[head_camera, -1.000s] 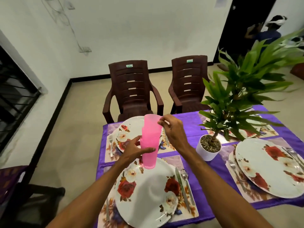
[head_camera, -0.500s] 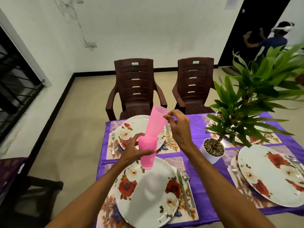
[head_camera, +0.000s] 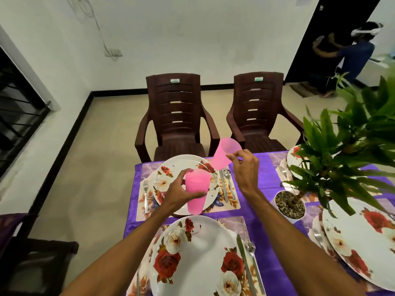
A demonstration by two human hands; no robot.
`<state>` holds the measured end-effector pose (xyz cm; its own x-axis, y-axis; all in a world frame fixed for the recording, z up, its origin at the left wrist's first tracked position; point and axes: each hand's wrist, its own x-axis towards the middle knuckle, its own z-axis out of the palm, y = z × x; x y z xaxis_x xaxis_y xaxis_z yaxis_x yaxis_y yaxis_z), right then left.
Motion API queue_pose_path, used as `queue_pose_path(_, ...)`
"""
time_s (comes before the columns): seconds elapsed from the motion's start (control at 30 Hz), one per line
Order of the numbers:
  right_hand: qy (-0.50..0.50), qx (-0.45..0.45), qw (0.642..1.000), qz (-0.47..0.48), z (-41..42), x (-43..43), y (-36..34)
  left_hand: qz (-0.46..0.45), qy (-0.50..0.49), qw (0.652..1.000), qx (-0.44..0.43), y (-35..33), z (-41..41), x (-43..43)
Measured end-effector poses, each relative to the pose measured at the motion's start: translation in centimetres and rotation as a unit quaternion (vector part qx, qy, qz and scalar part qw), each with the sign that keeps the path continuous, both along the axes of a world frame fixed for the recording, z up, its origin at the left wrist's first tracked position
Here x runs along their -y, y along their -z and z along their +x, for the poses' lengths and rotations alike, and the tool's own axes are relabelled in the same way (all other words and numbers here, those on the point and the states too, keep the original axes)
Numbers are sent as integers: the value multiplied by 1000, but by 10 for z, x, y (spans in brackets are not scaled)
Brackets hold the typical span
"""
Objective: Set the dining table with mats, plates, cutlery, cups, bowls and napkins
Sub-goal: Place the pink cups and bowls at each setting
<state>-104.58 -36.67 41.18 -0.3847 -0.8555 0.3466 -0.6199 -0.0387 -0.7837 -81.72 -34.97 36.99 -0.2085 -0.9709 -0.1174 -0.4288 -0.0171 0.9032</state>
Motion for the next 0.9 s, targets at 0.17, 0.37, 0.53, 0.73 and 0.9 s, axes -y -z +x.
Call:
queue_pose_path(0.17,19,-19,999,37,-19,47,41,-1,-9,1000,6,21,-12,24)
queue_pose_path(0.37,22,-34,997,69,-34,98,85,-7,-29,1000,-7,38,-24,62)
queue_pose_path(0.53,5,-59,994,88,-39,120,108,-16,-36,999,-8,47,-27,89)
queue_pose_path(0.73,-31,-94,989,107,-34,130,115,-26,-34,999,-23,49,-30,99)
queue_pose_path(0.9,-42,-109,986,117,-35,128,117,-14,-32,999,-20,53,-32,97)
